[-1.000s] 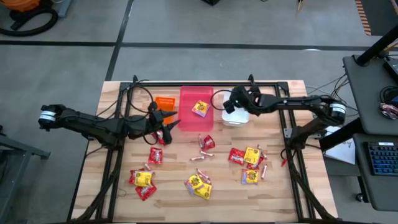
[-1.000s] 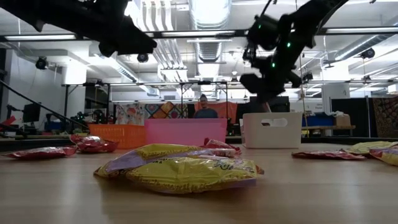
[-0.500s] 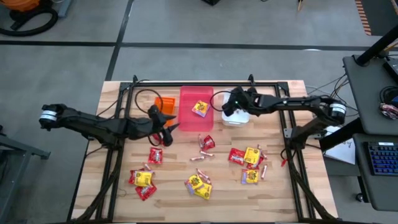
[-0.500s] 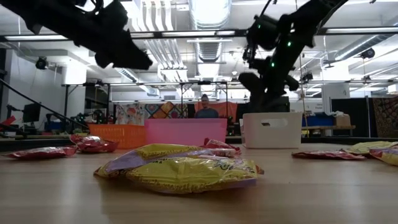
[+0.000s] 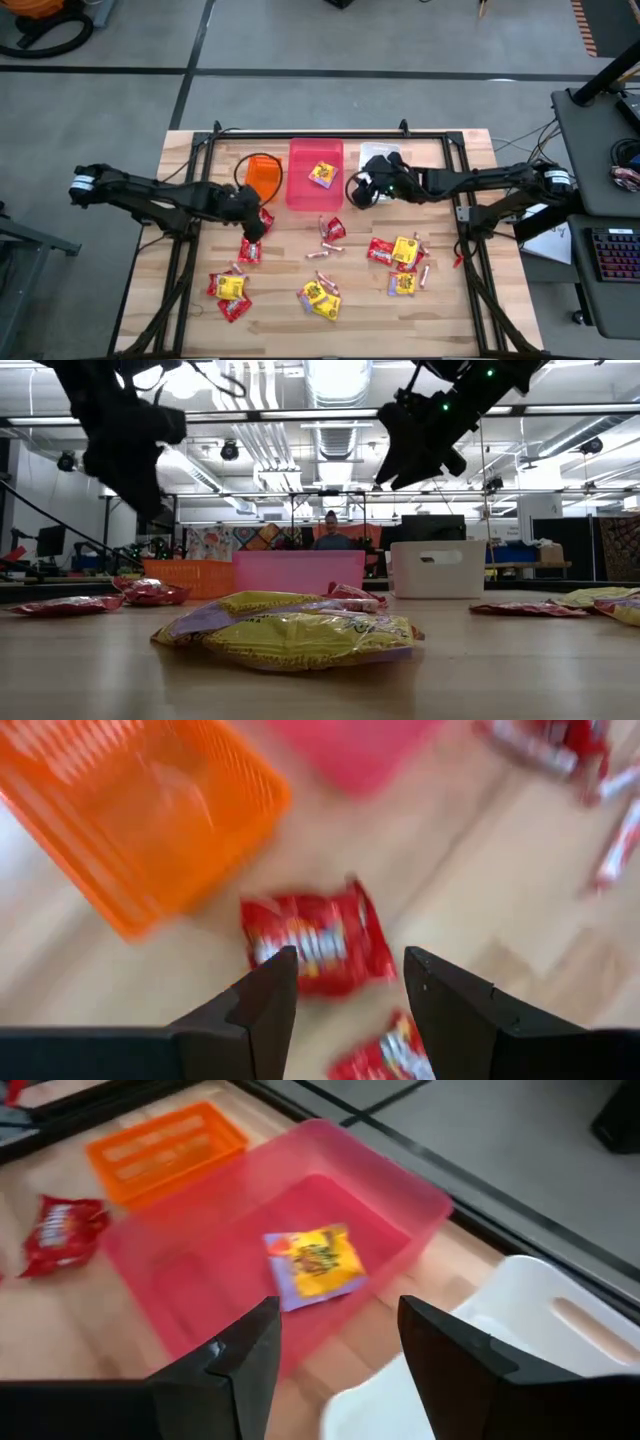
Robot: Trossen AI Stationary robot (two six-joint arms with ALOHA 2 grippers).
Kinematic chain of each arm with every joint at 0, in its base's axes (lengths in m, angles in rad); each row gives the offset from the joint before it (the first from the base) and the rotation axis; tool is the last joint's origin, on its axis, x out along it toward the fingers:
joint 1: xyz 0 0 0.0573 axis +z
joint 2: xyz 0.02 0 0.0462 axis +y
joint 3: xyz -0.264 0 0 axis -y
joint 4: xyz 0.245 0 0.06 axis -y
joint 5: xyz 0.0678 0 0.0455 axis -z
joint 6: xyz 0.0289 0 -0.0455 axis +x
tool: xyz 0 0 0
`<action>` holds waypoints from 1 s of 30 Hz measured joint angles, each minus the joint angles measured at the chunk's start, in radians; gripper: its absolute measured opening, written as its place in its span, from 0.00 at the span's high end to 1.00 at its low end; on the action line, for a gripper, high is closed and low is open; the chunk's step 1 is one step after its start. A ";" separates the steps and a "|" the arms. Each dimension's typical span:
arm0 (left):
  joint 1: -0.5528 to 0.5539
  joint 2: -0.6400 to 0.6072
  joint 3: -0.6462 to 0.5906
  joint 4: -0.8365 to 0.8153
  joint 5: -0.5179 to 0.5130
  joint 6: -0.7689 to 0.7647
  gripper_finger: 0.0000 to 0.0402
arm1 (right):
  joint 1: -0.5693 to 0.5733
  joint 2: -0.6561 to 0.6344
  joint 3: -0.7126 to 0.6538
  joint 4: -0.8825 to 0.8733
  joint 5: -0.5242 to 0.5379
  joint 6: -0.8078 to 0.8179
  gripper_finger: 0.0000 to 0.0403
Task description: Organize candy in baskets
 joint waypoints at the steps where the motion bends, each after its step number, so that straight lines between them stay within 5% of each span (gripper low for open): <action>1: -0.001 0.012 -0.002 -0.006 0.034 -0.017 0.58 | 0.009 0.001 0.000 0.002 0.000 -0.001 0.52; 5: -0.004 0.066 -0.020 -0.036 0.091 -0.072 0.58 | 0.033 0.001 0.000 0.004 0.000 -0.002 0.52; 22: -0.006 0.332 -0.019 0.013 -0.029 -0.061 0.60 | 0.036 0.002 0.000 0.006 0.001 -0.002 0.52; 30: -0.006 0.397 -0.019 0.032 -0.006 -0.063 0.75 | 0.037 0.002 0.000 0.006 0.001 -0.002 0.52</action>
